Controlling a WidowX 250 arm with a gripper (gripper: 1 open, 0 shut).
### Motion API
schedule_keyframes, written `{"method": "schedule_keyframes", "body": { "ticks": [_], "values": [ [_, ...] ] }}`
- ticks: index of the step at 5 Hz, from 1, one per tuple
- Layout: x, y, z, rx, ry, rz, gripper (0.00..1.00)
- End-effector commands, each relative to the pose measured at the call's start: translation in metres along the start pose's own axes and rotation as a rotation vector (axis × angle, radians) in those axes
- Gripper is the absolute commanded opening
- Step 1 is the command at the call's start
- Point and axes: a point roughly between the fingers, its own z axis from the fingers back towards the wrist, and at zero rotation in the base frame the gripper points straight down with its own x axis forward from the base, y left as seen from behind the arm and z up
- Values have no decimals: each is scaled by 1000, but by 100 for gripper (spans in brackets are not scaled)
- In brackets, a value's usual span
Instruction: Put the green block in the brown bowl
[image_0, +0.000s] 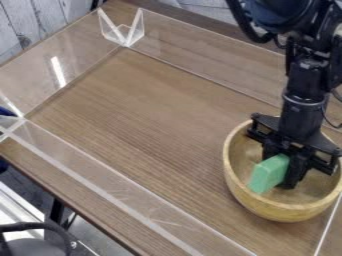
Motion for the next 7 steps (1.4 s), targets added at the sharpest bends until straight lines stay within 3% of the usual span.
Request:
{"method": "schedule_keyframes", "body": {
  "ticks": [1,3,5,7],
  "values": [
    [-5,-2,-12,-6,40,-9,0],
    [-8,-6,-12,-13,67,-26,0],
    [-6,-2,-11,-51,96,4,0],
    [-8,2,-11,-76,87,22,0]
  ]
}}
